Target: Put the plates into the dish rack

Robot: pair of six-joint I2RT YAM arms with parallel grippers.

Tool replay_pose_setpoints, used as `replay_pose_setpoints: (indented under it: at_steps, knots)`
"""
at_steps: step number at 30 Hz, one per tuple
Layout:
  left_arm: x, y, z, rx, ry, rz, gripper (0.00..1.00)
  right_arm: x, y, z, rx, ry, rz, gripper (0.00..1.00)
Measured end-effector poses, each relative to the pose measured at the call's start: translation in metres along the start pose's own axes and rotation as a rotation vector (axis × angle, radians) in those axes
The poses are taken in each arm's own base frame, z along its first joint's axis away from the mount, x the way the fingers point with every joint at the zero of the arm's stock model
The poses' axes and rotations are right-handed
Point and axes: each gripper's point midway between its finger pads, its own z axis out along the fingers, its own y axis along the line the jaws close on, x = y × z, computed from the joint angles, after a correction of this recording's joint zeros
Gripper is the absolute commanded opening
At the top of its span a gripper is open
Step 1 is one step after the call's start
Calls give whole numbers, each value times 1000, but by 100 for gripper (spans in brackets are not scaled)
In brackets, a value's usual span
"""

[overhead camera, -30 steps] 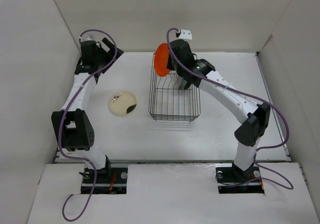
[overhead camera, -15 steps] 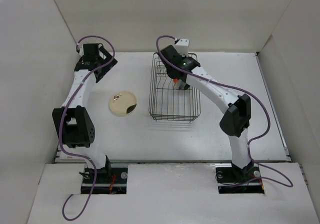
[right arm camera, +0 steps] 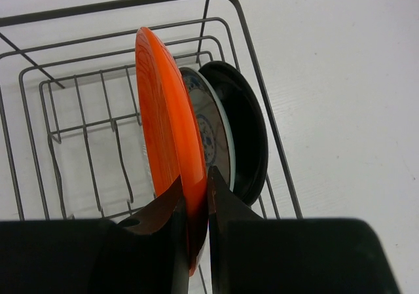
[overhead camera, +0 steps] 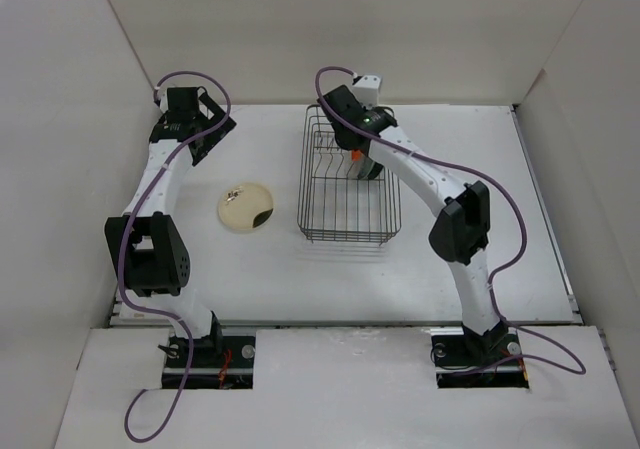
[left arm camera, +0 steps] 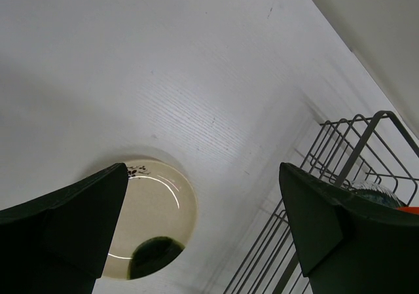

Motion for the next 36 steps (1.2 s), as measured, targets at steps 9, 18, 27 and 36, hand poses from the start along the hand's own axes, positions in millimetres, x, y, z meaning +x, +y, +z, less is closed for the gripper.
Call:
replay_pose_setpoints:
  at_steps: [9,18,27,36]
  knots:
    - [-1,3,0,-18,-8,1,100,12,11,8,-28,26,-29,38]
    - [30,37,10,-106,42,3,100,11,23,11,-72,26,-57,61]
    - [88,102,-27,-174,115,-45,100,-10,21,-3,-107,-27,-70,80]
    - [98,112,-46,-117,61,-69,94,-67,17,-99,-317,-177,3,83]
